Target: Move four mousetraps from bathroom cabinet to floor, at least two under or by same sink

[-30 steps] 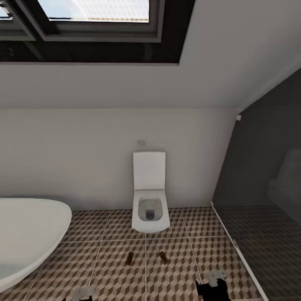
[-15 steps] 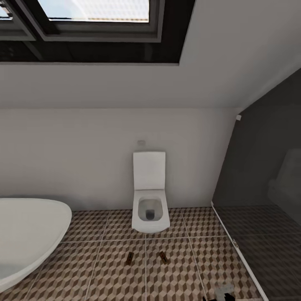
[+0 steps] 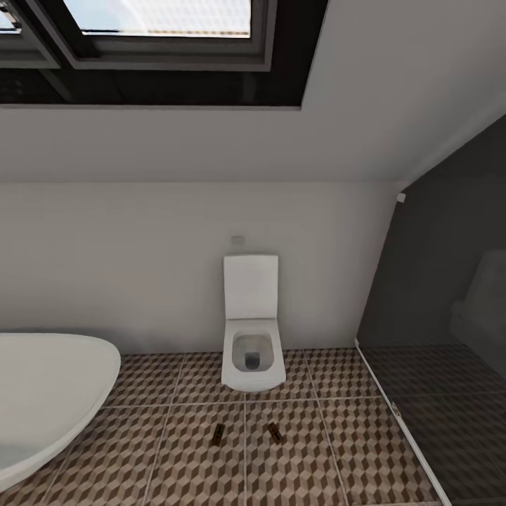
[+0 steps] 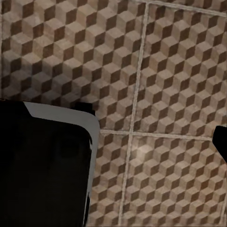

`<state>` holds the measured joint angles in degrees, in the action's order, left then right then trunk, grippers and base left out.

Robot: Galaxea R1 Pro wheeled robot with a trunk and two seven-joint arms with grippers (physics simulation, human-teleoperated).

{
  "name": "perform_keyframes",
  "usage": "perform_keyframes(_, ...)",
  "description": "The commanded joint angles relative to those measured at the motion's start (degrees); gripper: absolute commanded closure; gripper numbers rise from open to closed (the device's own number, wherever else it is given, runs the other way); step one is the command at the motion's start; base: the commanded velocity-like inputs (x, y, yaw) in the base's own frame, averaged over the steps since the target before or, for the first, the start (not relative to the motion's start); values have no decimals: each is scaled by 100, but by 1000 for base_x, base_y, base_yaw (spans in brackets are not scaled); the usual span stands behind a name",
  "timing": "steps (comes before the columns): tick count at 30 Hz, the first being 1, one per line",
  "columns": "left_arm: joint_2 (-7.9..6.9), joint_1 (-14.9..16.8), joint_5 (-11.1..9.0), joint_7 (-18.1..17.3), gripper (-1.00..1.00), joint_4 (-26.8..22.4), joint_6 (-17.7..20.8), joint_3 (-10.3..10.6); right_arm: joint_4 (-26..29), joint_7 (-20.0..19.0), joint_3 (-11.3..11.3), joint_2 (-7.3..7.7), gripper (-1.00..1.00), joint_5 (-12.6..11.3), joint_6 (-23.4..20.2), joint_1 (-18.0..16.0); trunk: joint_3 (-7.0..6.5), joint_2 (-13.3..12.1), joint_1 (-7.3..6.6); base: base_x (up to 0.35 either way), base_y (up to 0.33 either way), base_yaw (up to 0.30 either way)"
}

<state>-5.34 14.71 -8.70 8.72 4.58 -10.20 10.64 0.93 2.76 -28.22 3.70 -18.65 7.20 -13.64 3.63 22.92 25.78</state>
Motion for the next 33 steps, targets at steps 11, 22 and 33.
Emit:
perform_keyframes(11,103,-3,1,-4,-100,-9,18,0,21,38,-5,80,-100,-225,-215,269,0,0,0,0,0,0)
perform_keyframes(22,104,-3,16,-35,-100,-12,-32,8,62,43,-6,-69,-100,-218,-242,281,0,0,0,0,0,0)
perform_keyframes(33,104,-3,17,-37,-100,-12,-35,9,134,41,-8,-146,-100,-226,-236,283,0,0,0,0,0,0)
